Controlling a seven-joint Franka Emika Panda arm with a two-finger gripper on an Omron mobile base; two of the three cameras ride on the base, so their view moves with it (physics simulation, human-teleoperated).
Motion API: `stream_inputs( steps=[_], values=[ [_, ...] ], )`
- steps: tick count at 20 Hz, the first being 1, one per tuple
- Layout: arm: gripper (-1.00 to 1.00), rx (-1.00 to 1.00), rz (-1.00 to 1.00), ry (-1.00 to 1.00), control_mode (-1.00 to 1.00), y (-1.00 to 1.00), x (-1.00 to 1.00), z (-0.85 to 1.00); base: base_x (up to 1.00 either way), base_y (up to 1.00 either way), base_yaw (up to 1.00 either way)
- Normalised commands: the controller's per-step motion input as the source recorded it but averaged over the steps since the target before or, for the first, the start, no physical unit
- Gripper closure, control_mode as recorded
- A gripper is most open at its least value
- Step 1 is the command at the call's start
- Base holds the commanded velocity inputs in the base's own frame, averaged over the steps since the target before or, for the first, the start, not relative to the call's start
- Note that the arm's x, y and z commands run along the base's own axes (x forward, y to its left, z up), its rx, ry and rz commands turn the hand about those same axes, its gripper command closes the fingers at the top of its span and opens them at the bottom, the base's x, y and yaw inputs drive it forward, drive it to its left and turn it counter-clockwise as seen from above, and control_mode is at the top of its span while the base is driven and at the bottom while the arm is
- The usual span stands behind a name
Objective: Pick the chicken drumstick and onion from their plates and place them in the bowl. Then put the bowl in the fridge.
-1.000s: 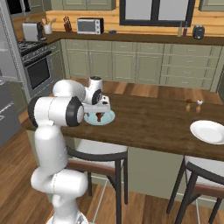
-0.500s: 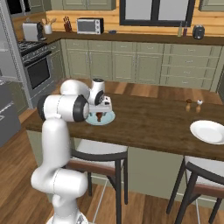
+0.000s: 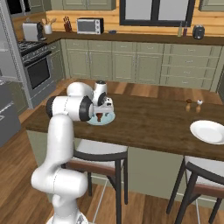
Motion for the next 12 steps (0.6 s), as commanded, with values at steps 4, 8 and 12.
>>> stream_inputs(
  steps=[4,8,12],
  values=[
    [1.00,0.00,0.00,0.00,-1.00,0.05,0.16,-0.37,0.00,0.00,0.00],
    [1.00,0.00,0.00,0.00,-1.00,0.03,0.06,-0.38,0.00,0.00,0.00],
    [1.00,0.00,0.01,-0.04,-1.00,0.07,-0.11,-0.16,0.00,0.00,0.00]
  ],
)
